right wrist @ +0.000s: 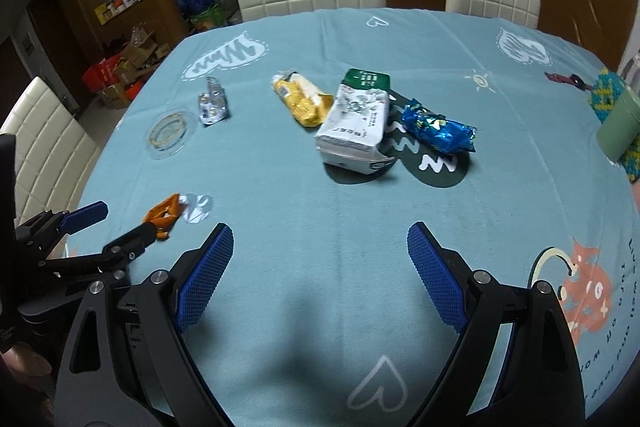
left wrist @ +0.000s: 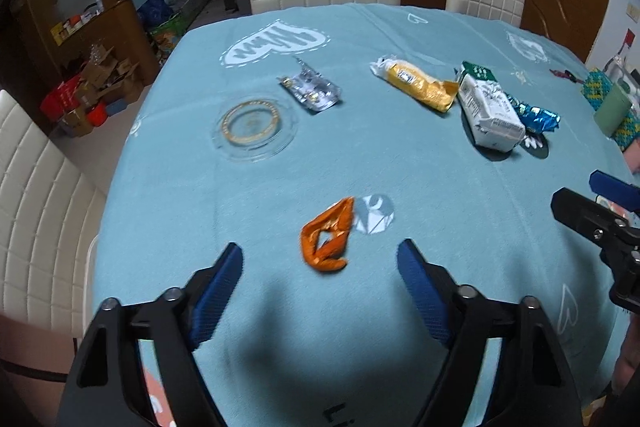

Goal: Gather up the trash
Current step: 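Move both open grippers back over the table, then grasp the orange wrapper with the left gripper while the right grasps the white-green carton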

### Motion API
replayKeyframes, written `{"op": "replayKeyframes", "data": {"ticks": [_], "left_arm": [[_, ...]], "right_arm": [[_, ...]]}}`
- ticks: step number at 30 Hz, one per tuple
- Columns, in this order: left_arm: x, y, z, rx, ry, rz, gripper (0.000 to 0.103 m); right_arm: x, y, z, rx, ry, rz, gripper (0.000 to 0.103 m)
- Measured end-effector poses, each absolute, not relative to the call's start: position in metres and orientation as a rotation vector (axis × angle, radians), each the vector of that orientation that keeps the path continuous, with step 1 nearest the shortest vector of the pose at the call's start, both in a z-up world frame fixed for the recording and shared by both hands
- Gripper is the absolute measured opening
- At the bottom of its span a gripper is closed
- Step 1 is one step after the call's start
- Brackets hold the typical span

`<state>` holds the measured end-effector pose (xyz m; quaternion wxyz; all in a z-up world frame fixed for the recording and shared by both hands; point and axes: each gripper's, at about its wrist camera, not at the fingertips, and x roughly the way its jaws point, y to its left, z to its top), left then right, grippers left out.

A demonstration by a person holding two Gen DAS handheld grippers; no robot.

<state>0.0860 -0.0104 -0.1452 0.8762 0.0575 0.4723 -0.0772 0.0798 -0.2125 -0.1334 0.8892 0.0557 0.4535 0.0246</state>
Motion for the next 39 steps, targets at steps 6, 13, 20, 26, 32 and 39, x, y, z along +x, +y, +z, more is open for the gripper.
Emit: {"op": "replayKeyframes", "data": {"ticks": [6,13,20,26,32,39], "left_arm": [[0.106,-0.019,-0.165,0.122,1.075,-0.2,0.057],[0.121,-0.018,-0.179,0.095,1.11,-0.204,0.038],[0.137,-0.016,-0.162,0.058,1.04,-0.219,0.02],[0.151,-0.017,-0.161,0.066,1.026,-0.201,0.02],[0.159,-0.017,-0.165,0.065,1.032,-0.196,0.02],[0.148,-0.011,-0.152,0.054,0.993,-0.187,0.02]], "right_arm": [[0.104,-0.22,-0.142,0.127,0.957,0.046,0.089],[0.135,-0.219,-0.153,0.115,0.964,0.038,0.089],[0.163,-0.222,-0.166,0.078,0.971,-0.012,0.086],[0.184,-0.22,-0.176,0.057,0.978,-0.02,0.07],[0.183,-0.217,-0.179,0.035,0.972,-0.03,0.057],[0.164,-0.207,-0.161,0.013,0.941,0.007,0.057]]}}
